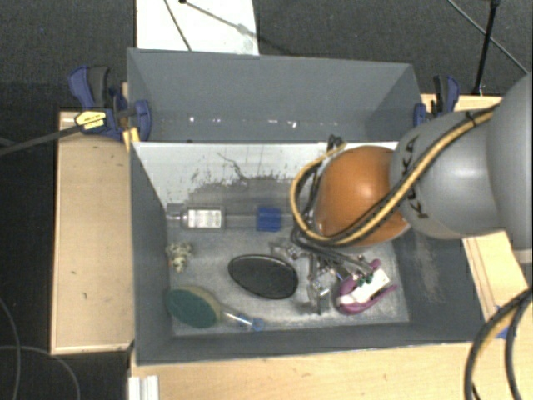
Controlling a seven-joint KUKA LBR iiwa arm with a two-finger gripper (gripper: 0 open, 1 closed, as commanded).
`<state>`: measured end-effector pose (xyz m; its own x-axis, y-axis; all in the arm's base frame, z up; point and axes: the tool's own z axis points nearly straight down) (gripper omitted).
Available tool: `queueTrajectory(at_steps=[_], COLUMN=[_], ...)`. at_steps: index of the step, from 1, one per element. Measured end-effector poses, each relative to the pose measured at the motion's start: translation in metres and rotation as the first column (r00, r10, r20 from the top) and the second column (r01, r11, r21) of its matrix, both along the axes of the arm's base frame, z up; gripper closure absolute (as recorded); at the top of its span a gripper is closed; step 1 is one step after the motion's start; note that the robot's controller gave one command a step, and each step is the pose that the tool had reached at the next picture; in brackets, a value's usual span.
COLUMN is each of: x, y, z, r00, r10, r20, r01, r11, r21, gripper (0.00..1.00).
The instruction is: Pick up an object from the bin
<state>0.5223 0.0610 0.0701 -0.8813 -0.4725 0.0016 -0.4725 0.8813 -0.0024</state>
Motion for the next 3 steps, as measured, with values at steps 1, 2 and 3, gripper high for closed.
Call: queueTrajectory(at_steps=[1, 2, 3], x=[-0.014, -0.014, -0.001], y=[0.087, 0.085, 0.031], z=[0.000, 0.000, 0.000], r00=[0.980, 0.982, 0.985], r10=[0.197, 0.188, 0.170], r20=[0.005, 0.004, 0.005], r01=[-0.197, -0.188, -0.170], r11=[0.980, 0.982, 0.985], r21=[0.007, 0.006, 0.003], gripper=[0.00, 1.00, 1.00])
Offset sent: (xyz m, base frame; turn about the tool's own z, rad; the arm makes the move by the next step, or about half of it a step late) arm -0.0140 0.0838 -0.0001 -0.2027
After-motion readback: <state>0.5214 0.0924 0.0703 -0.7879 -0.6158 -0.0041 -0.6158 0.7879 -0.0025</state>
